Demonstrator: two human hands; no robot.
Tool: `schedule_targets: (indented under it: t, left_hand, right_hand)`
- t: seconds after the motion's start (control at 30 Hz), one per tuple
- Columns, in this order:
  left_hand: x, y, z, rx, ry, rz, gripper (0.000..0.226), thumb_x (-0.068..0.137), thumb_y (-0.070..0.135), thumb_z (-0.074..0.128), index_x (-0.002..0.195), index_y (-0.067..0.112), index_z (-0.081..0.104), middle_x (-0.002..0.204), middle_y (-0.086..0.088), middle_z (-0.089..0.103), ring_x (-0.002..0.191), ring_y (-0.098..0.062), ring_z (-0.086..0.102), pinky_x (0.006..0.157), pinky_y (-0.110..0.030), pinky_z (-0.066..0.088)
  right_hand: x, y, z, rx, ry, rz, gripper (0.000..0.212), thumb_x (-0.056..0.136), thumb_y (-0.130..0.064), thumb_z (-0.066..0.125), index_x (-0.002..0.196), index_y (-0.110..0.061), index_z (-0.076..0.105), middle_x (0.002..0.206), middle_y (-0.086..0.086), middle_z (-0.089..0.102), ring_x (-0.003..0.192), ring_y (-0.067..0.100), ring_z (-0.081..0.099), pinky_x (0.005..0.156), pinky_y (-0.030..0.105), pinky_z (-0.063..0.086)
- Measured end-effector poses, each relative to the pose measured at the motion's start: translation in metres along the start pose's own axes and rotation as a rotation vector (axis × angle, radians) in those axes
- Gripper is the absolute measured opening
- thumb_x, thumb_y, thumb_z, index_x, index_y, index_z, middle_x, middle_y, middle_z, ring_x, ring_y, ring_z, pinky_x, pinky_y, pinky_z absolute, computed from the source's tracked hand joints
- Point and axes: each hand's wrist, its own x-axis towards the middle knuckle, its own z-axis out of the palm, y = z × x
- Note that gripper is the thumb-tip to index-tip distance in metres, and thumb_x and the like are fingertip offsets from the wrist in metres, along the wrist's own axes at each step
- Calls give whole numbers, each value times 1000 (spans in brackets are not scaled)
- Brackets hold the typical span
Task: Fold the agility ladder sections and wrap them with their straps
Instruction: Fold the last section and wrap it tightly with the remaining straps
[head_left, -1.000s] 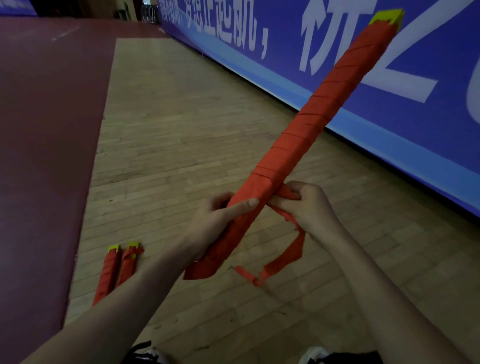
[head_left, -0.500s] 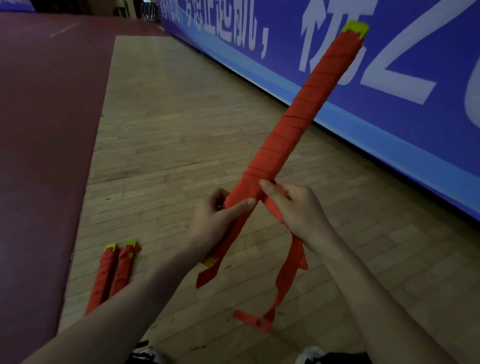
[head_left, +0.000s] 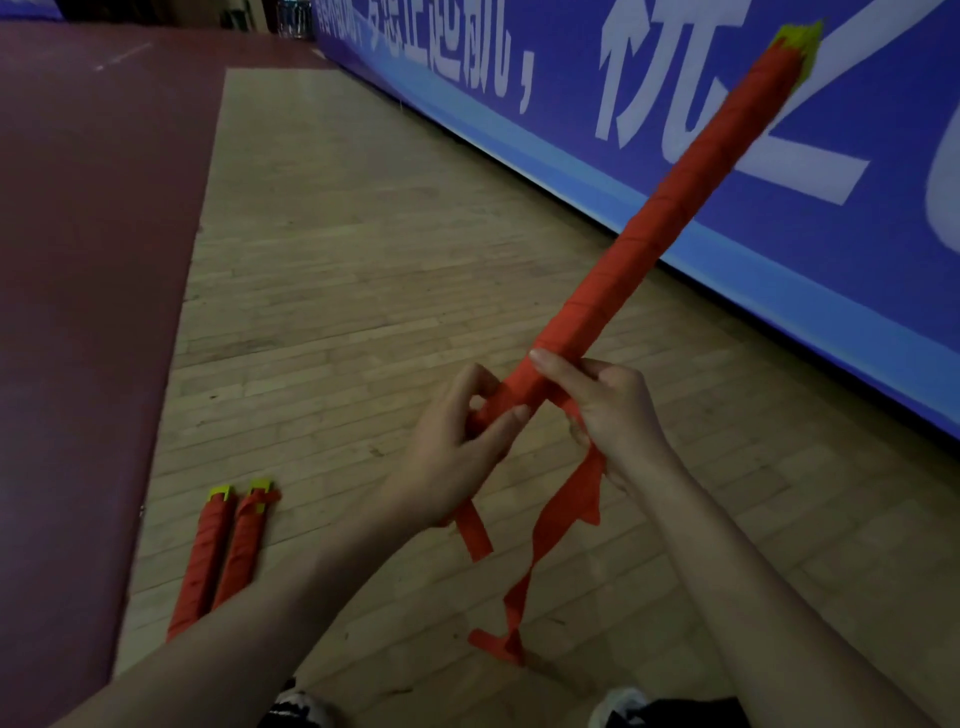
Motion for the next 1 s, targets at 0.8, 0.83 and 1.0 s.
schedule_targets:
  t: [0.8,0.83,1.0]
  left_hand:
    - [4,11,-38,-309,-237,-302,56,55,22,79,109,35,68,94,5,70,76,-9,65,64,-23,51]
    - [4,10,-37,-287,-217,-322,61,53,23,79,111,36,67,98,5,69,75,-8,65,63,-23,52]
    - [4,8,-34,-251,-220,-344,64,53,24,78,114,36,66,101,3,69,76,-8,66,63,-23,51]
  right_hand:
    - [8,-3,-36,-224,-383,-42,18,85,-23,68,97,-9,68,89,8,74,84,15,70,71,23,55]
    - [10,-1,-37,-243,-382,-48,16,86,-22,67,96,-10,68,92,7,74,88,15,69,76,23,53]
    - [9,3,-29,-47,-503,137,15,91,-14,59,98,-2,66,92,1,71,91,8,66,83,18,48]
